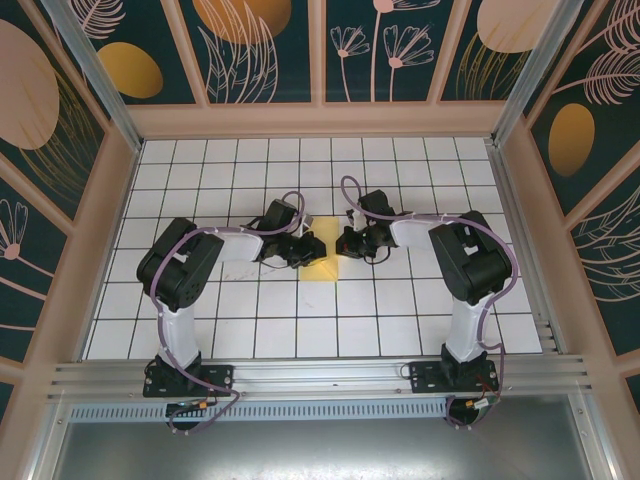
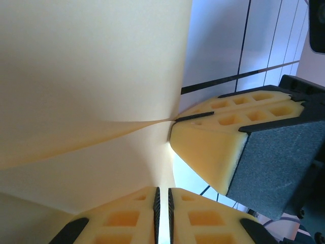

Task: Fold a paper plane with a square sheet of paper (pick it up from the middle)
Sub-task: Fold the triangle a second time at the center of the table.

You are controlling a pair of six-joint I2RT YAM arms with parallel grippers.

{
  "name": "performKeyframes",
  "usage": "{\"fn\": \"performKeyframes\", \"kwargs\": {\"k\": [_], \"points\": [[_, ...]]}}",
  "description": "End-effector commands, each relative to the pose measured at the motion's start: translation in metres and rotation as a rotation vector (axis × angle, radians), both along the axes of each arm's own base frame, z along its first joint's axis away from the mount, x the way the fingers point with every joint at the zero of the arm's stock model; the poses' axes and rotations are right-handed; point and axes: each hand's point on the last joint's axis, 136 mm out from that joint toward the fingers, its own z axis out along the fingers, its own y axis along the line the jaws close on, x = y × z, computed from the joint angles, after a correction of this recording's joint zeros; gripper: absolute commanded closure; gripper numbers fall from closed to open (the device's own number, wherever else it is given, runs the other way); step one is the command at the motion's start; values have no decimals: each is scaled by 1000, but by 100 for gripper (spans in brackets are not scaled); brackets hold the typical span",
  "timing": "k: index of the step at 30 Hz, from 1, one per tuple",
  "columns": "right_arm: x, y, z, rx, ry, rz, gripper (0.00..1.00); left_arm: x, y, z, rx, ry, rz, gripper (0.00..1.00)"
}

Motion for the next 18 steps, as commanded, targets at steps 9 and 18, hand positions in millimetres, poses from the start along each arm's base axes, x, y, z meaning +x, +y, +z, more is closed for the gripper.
{"fn": "performKeyframes", "kwargs": {"k": [9,18], "points": [[6,-1,-4,-10,2,4,98,-4,2,-14,32,19,-10,84],[6,3,13,27,-35,29,99,1,0,5,8,-29,-5,84]]}}
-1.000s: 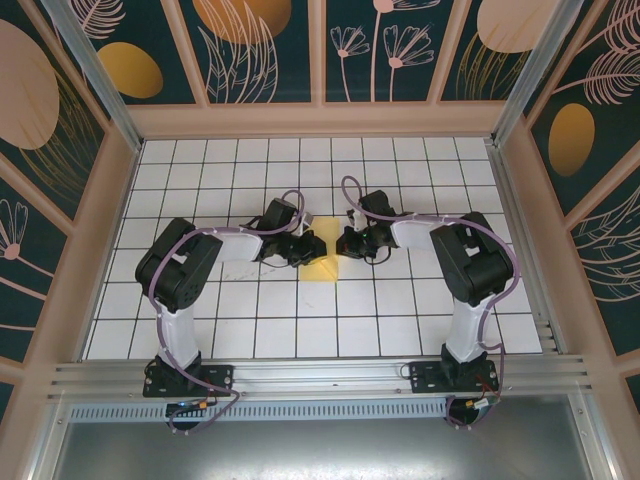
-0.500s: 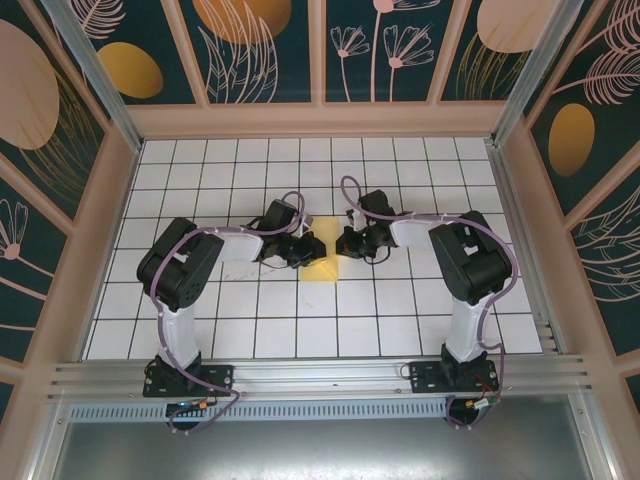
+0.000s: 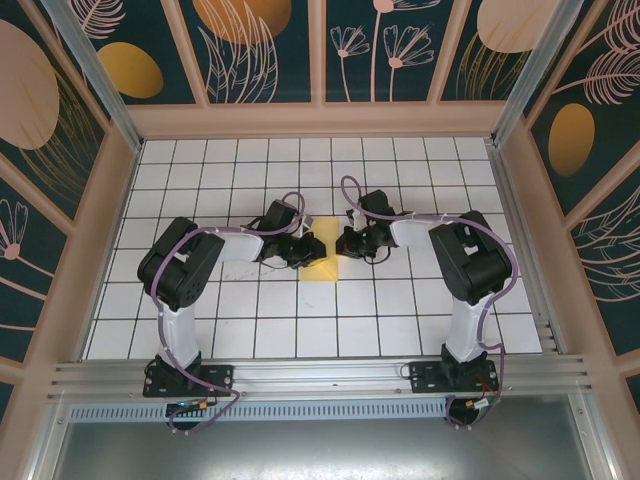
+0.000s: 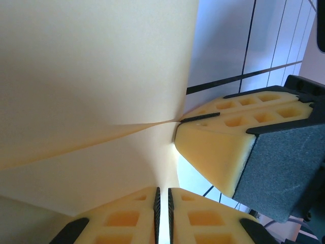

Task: Fold a paper plane with a square sheet of paper (pick it up from the middle)
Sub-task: Fold the triangle a second time at the center of the table.

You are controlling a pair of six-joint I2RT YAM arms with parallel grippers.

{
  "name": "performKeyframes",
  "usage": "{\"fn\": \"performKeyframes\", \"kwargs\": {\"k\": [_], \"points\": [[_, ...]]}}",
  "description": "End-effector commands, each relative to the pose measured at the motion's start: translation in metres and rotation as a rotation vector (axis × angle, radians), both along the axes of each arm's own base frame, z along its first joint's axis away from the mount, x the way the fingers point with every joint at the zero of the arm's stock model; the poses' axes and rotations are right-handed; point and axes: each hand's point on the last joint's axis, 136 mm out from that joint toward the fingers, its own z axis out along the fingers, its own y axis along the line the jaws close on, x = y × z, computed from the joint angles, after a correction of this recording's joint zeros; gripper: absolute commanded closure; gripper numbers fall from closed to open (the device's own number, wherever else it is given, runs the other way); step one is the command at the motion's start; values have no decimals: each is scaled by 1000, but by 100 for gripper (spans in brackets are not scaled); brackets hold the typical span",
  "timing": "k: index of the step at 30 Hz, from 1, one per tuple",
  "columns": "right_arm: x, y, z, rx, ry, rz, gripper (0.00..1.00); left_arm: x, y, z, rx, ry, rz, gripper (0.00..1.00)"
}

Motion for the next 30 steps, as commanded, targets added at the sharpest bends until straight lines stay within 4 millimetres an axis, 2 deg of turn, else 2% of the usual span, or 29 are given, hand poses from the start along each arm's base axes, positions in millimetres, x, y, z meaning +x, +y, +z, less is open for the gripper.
{"fn": "performKeyframes", "kwargs": {"k": [1,10,20,30], "points": [[6,3,14,25,-38,27,98,2,-1,10,0,-38,-7,84],[4,6,21,44,-63,54,99,10,-5,35,-44,-113,-6,83],[8,4,17,21,-71,44,99,4,-2,13,-6,-58,-12,84],[12,3,15,8,-75,37,99,2,-1,0,16,-27,-16,84]]}}
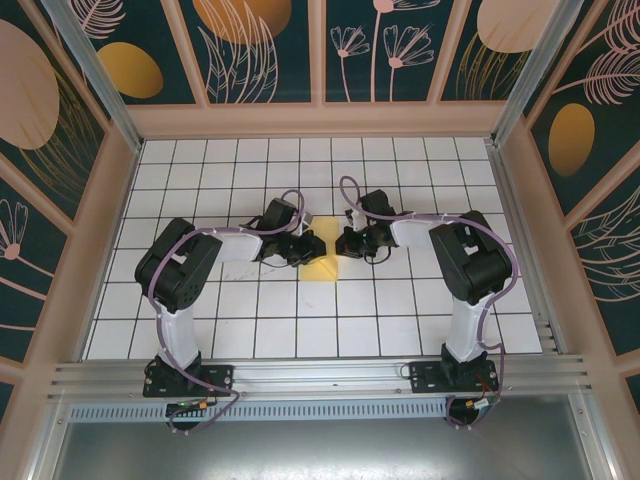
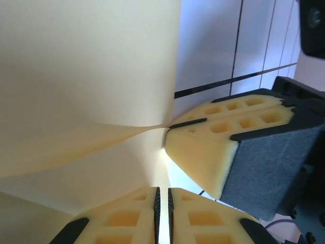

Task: Fold a paper plane with a square sheet of paper (pick it up from the middle)
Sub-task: Fold the triangle a second time at the center of the table.

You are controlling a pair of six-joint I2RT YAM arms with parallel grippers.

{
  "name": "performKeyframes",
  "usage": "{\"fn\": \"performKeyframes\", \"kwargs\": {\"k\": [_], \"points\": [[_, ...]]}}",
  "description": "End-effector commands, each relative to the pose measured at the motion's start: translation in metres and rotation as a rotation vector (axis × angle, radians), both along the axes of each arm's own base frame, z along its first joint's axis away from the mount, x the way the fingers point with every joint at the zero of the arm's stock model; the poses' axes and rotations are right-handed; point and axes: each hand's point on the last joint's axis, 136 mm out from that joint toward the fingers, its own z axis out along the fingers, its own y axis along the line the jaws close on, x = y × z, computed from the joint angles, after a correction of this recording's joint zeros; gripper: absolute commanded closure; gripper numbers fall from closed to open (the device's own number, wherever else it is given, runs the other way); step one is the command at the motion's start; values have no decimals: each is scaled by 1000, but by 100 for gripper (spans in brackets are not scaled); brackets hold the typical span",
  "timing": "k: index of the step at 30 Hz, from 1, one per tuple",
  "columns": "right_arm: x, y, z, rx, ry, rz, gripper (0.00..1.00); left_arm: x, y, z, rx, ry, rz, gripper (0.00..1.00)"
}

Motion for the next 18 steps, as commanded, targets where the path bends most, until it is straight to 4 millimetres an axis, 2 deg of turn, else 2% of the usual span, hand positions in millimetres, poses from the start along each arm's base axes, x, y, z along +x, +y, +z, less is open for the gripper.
{"fn": "performKeyframes", "kwargs": {"k": [1,18], "points": [[14,2,14,3,-56,1,99,-1,-1,-6,16,0,-17,84],[14,2,9,-10,-46,1,99,-3,1,-15,31,21,-18,84]]}}
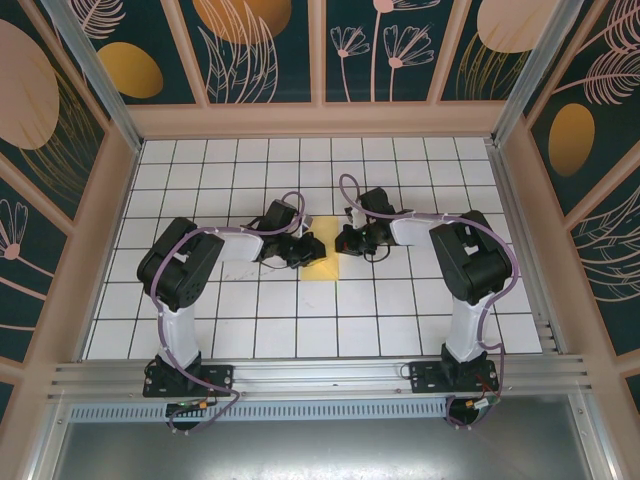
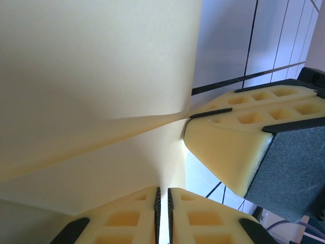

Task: Fold a paper plane with a square sheet of paper (pick it up from the middle)
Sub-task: Fold the triangle a second time at the center of the table.

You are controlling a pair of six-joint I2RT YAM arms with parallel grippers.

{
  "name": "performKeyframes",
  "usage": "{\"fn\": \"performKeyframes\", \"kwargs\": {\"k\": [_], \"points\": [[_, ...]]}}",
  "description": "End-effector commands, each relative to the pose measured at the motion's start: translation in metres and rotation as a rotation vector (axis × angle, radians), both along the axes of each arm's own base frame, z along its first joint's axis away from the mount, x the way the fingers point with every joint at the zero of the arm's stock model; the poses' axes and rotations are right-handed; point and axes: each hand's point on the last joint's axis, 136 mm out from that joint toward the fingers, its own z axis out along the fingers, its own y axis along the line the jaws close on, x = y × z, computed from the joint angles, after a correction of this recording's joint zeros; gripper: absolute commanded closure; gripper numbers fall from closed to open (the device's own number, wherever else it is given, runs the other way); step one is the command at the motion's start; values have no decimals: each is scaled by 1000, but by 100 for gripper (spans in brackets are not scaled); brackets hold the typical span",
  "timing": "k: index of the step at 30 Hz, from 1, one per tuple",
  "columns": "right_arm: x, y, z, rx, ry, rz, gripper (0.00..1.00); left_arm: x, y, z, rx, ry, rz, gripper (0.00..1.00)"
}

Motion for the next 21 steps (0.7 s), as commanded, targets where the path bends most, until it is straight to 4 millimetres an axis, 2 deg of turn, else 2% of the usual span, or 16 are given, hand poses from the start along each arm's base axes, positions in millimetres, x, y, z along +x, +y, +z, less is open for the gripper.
{"fn": "performKeyframes", "kwargs": {"k": [1,17,21], "points": [[9,1,5,-5,-24,3,99,-1,-1,-8,20,4,-17,84],[9,2,2,-9,-15,6,99,-6,7,-22,67,45,3,84],[9,0,2,-13,-6,-2,96,-7,10,-26,84,55,11,84]]}}
